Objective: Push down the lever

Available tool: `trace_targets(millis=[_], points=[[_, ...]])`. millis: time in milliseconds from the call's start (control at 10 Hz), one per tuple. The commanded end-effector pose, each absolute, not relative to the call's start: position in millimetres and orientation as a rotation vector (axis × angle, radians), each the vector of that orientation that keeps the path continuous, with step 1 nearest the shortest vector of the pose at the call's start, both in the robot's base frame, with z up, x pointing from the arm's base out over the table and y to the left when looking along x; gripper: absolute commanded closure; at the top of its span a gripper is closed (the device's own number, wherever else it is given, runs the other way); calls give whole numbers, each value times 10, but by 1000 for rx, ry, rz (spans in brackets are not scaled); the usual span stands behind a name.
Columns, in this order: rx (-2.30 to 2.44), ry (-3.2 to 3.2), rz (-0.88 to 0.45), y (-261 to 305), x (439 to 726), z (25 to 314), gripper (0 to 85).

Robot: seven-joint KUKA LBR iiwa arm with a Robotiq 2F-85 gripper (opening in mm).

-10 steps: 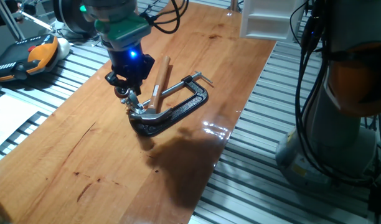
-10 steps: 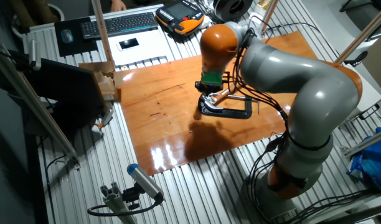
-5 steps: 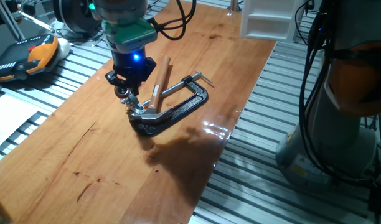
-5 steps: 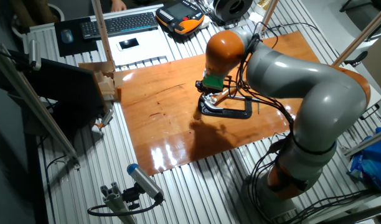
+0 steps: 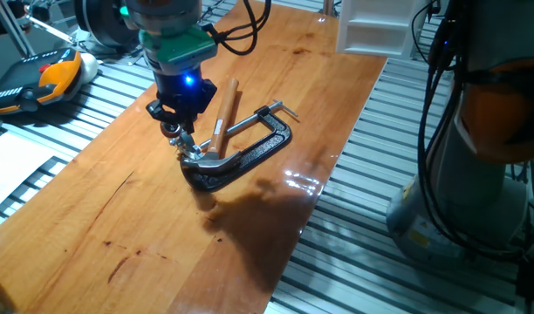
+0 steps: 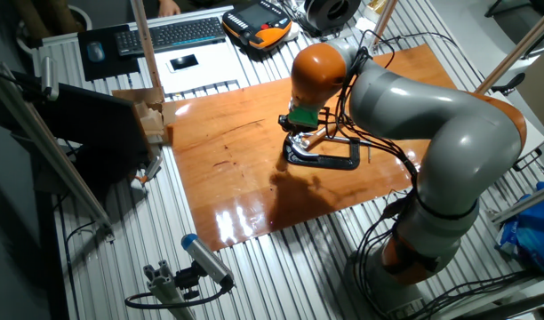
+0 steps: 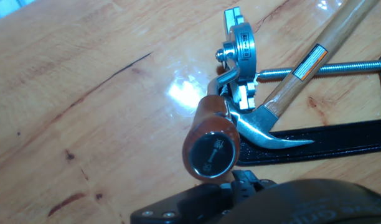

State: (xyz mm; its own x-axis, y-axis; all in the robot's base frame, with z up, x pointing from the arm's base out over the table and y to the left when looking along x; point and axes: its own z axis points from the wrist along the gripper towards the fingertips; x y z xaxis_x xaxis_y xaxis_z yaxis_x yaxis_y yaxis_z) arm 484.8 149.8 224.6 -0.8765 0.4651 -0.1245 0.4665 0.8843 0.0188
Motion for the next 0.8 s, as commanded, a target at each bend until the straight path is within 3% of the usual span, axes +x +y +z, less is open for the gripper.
trace_targets(millis=[0,700], points=[[725,2925,-25,1497,4852,2245,850],[695,2955,-26,1447,4991,2185,850]])
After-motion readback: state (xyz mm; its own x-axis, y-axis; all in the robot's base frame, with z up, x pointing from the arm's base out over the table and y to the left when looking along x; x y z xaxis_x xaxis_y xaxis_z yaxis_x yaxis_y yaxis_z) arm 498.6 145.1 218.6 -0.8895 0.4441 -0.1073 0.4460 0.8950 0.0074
